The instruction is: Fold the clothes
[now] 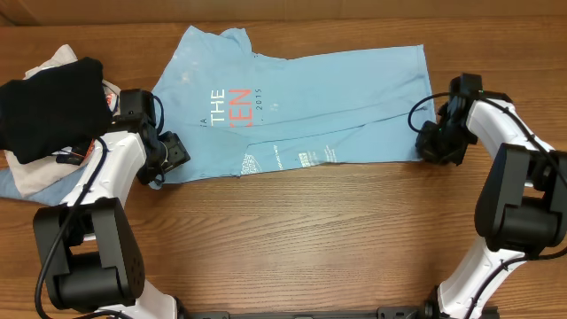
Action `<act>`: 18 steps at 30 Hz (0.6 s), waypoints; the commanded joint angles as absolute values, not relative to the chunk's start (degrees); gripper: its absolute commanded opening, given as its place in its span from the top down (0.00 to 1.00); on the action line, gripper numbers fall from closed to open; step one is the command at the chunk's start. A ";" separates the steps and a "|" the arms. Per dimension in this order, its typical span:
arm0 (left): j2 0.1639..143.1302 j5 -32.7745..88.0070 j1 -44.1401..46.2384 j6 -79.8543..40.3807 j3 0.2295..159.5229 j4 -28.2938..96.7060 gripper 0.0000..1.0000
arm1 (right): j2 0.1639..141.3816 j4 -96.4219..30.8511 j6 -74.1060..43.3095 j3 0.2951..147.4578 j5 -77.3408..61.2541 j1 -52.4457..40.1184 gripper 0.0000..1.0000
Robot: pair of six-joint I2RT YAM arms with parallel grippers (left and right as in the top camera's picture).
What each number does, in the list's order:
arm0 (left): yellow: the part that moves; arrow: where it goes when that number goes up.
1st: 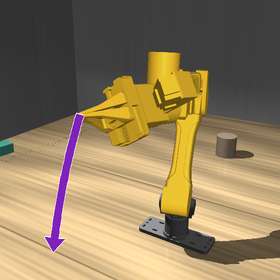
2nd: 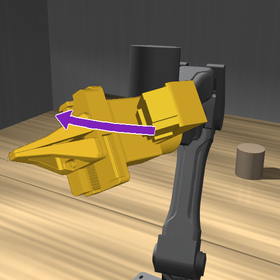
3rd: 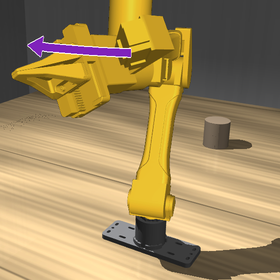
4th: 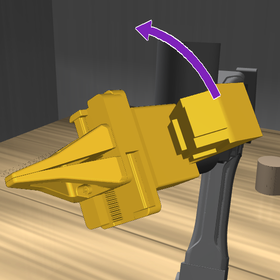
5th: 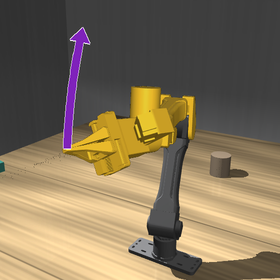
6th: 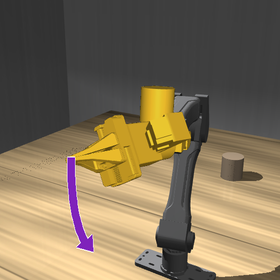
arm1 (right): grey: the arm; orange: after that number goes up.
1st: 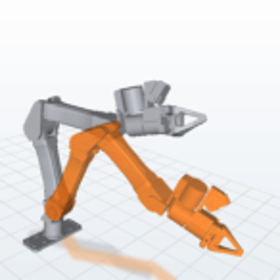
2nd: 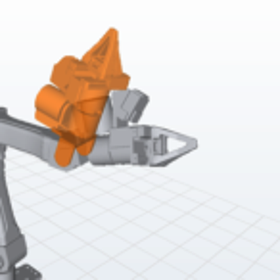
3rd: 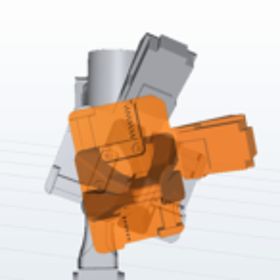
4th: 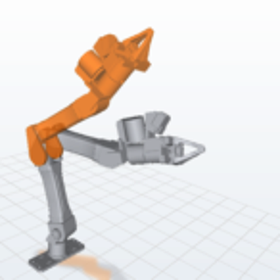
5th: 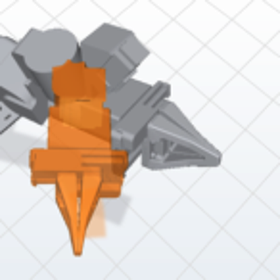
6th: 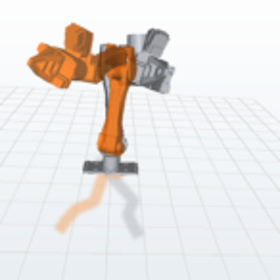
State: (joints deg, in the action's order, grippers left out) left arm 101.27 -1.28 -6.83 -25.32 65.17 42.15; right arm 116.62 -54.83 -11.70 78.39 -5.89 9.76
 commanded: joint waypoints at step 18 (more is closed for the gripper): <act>103.18 -7.07 -6.83 -24.45 56.36 40.23 0.36 | 116.86 -68.29 -20.05 77.14 6.90 14.41 0.96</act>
State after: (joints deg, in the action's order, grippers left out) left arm 102.28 -2.52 -6.83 -25.32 58.04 38.79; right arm 116.62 -67.48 -17.02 77.67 0.99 12.97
